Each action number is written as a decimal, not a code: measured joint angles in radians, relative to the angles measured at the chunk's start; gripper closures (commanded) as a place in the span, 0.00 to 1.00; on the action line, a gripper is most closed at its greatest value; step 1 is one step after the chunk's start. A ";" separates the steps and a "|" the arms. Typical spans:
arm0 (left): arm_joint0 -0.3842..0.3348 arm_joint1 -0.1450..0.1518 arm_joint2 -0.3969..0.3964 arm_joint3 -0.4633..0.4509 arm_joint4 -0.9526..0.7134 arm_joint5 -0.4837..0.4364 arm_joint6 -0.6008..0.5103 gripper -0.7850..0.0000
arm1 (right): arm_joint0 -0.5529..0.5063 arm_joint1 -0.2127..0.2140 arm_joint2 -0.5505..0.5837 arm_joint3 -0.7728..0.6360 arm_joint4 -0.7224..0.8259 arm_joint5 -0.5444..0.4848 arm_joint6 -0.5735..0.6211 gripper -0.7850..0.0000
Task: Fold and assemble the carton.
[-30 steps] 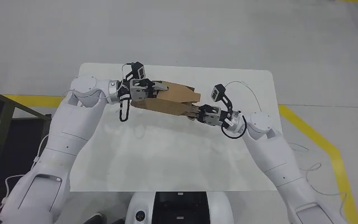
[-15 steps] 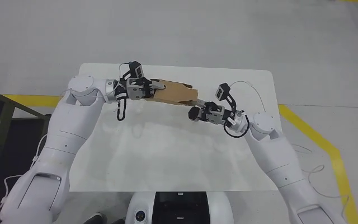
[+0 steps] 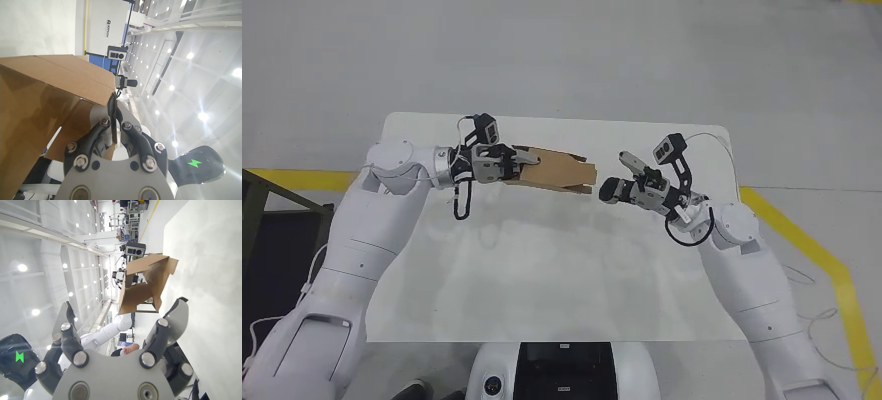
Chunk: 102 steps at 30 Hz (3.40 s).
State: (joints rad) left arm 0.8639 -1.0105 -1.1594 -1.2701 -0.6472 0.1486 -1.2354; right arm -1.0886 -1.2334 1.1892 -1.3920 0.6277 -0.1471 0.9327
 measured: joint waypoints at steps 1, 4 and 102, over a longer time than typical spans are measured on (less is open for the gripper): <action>0.002 0.000 0.001 -0.004 0.003 0.000 0.000 1.00 | -0.001 -0.001 0.001 0.000 0.009 -0.007 -0.001 0.03; 0.009 0.001 0.007 -0.019 0.023 -0.004 0.006 1.00 | 0.001 -0.004 0.000 0.000 0.032 -0.024 -0.002 0.03; 0.016 -0.003 0.046 -0.048 0.037 0.037 -0.097 1.00 | 0.162 -0.068 -0.105 0.175 0.123 -0.021 0.094 0.00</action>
State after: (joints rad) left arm 0.8800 -1.0139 -1.1129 -1.3181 -0.6100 0.1859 -1.3326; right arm -0.9269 -1.3013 1.0842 -1.2170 0.7506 -0.1682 1.0270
